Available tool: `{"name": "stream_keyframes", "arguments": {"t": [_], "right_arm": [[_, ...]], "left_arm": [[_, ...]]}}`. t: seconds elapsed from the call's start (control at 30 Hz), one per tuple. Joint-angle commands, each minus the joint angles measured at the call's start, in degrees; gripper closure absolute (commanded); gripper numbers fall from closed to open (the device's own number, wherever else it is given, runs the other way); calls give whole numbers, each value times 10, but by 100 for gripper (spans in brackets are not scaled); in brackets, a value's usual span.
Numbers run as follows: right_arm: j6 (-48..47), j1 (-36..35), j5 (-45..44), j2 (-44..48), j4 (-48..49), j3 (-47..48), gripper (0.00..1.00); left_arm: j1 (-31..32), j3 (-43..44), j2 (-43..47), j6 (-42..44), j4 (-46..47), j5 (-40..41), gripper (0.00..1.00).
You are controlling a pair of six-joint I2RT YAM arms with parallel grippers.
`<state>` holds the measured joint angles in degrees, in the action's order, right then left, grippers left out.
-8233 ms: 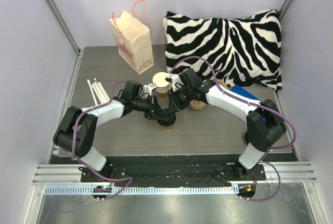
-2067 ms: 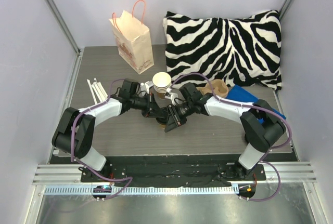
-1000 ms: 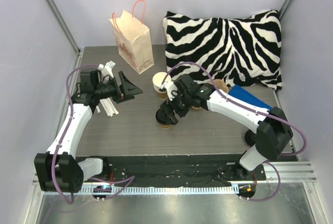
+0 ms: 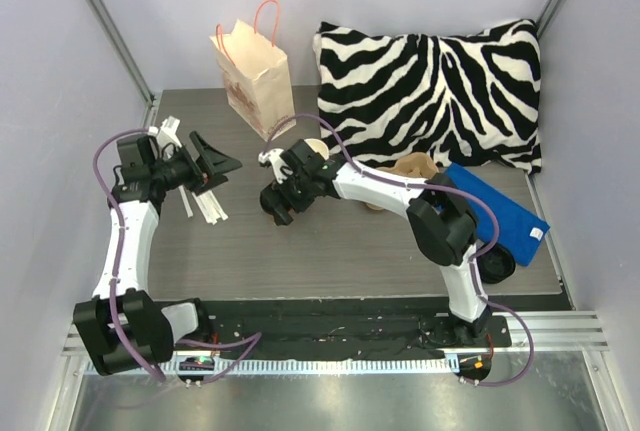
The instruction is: Pack the takeout coffee
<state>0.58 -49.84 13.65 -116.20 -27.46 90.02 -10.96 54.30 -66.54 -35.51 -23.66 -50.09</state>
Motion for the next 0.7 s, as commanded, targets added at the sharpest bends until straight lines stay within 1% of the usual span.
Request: {"name": "stream_keyframes", "arguments": {"t": [0.0,0.2,0.3,0.37,0.5,0.63,0.67], "right_arm": [[21,-10,-4,-32,58,73,14],[26,-14,-11,-105,75,159,14],[27,-15,-8,-132,76,191,11],[27,-15,-3,-133,75,204,9],[9,-13,3,-107,54,227,3],[-3,-5,20,-49,9,228,2],[-21,0,25,-20,-5,227,0]], "left_arm": [[-38,8,-6,4,22,-32,16],[-82,14,-19,25,-1,-41,16],[-95,21,-22,40,-18,-47,15],[-101,21,-21,54,-25,-51,14],[-106,23,-10,69,-36,-61,14],[-105,25,7,73,-30,-70,13],[-106,28,11,78,-31,-73,13]]}}
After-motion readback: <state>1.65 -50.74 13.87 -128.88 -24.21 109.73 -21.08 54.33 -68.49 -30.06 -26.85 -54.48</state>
